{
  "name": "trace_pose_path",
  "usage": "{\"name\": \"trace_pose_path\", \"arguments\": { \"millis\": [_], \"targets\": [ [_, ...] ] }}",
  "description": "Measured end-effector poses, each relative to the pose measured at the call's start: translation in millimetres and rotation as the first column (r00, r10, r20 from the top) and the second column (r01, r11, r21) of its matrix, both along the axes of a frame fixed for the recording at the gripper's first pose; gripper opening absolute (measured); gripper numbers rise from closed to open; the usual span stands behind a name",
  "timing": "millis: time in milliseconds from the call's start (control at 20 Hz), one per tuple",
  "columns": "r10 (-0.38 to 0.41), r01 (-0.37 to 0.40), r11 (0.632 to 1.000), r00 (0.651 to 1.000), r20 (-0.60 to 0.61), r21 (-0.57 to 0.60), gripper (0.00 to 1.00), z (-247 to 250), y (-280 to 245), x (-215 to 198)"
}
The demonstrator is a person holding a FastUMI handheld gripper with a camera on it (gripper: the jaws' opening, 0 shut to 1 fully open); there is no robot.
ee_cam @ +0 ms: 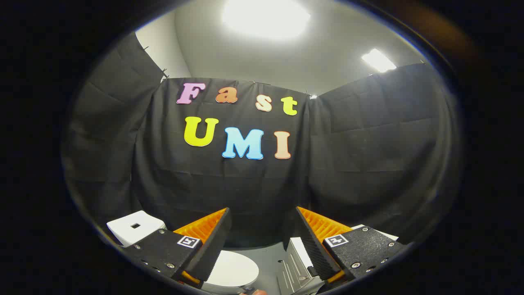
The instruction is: Open the toilet lid.
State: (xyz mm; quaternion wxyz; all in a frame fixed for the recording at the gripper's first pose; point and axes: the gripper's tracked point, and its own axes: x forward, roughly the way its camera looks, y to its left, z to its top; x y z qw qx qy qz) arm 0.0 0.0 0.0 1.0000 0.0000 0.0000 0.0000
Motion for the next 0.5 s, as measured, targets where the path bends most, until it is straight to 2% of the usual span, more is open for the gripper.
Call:
{"name": "trace_pose_path", "arguments": {
  "millis": [500],
  "targets": [
    [-0.024,0.024,1.0,1.0,-0.02,0.0,0.94,-10.9,-7.7,4.2]
  ]
}}
